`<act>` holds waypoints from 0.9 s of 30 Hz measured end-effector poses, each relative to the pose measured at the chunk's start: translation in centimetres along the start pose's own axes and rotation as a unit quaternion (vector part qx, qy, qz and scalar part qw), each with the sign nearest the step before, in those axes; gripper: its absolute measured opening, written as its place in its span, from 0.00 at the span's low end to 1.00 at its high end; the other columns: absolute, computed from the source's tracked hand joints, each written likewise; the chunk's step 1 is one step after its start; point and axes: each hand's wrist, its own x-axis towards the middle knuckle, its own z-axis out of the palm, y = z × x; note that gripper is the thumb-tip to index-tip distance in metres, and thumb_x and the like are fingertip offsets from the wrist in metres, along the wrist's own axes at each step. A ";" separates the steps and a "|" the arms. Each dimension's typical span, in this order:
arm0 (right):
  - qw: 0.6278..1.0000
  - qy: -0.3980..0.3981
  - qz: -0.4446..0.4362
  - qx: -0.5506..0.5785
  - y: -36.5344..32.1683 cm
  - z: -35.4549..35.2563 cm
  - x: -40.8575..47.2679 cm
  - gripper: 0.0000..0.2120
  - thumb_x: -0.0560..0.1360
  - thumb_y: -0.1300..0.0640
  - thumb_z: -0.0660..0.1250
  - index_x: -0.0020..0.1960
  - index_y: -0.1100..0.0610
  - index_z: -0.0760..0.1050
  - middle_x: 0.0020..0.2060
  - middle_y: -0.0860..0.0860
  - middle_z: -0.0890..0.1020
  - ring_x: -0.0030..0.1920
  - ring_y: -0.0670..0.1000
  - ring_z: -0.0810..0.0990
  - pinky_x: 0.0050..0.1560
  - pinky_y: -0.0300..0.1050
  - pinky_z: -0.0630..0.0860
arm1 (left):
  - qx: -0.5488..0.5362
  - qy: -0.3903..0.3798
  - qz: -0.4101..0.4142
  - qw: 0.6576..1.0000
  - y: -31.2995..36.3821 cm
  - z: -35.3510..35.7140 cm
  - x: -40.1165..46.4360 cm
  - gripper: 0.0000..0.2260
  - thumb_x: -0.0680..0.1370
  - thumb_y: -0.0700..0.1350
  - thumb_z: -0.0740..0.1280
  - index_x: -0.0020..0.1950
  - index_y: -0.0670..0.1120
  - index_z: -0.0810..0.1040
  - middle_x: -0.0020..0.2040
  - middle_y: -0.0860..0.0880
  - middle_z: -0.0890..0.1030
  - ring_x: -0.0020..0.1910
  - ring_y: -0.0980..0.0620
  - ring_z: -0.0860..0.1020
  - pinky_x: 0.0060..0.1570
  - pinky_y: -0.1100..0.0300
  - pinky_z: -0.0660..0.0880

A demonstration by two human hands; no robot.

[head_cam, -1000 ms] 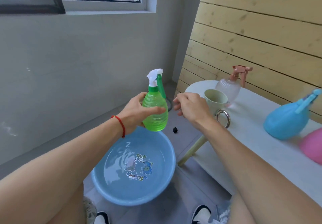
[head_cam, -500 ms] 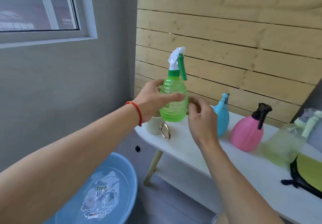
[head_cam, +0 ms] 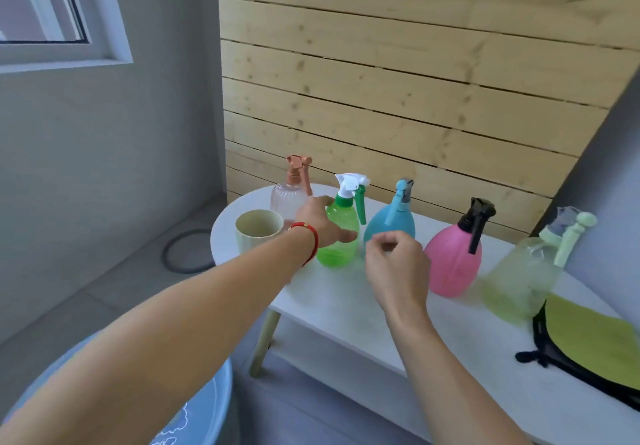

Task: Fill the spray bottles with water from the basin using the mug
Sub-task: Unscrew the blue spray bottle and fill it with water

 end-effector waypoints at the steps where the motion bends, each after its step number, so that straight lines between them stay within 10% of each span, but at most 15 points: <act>1: 0.999 0.031 0.000 0.017 0.1 0.0 0.3 0.06 0.77 0.58 0.67 0.53 0.54 0.80 0.48 0.47 0.83 0.51 0.52 0.81 0.47 0.44 0.74 | 0.010 0.002 0.000 1.000 0.1 0.2 0.4 0.42 0.71 0.50 0.82 0.81 0.45 0.65 0.76 0.45 0.72 0.74 0.46 0.71 0.71 0.56 0.68; 6: 0.995 0.093 -0.031 0.034 1.5 0.6 1.8 0.16 0.75 0.65 0.67 0.63 0.58 0.73 0.59 0.54 0.77 0.58 0.52 0.78 0.50 0.39 0.69 | 0.064 -0.019 0.011 0.998 0.5 0.1 2.6 0.41 0.73 0.51 0.80 0.81 0.48 0.64 0.76 0.46 0.72 0.74 0.44 0.72 0.71 0.52 0.71; 11: 0.993 0.096 -0.063 -0.017 3.2 2.0 3.5 0.27 0.71 0.69 0.69 0.69 0.64 0.67 0.65 0.61 0.72 0.66 0.62 0.72 0.66 0.57 0.72 | 0.083 -0.013 0.017 0.996 -0.2 0.6 3.3 0.38 0.75 0.52 0.77 0.80 0.47 0.63 0.73 0.44 0.73 0.71 0.43 0.72 0.66 0.52 0.72; 18: 0.990 0.058 -0.085 -0.096 4.8 3.9 6.1 0.47 0.70 0.53 0.80 0.77 0.68 0.58 0.70 0.64 0.71 0.72 0.64 0.69 0.73 0.56 0.67 | 0.076 0.019 0.014 0.997 -0.1 1.5 1.7 0.27 0.76 0.46 0.76 0.70 0.41 0.70 0.64 0.43 0.77 0.62 0.43 0.75 0.50 0.57 0.69; 27: 0.990 0.029 -0.101 -0.099 4.5 2.7 5.4 0.38 0.72 0.53 0.78 0.74 0.63 0.64 0.64 0.61 0.76 0.64 0.63 0.75 0.62 0.53 0.72 | 0.064 0.054 0.171 0.982 -1.6 1.9 -6.7 0.34 0.74 0.31 0.69 0.80 0.39 0.62 0.76 0.40 0.66 0.76 0.42 0.66 0.63 0.72 0.55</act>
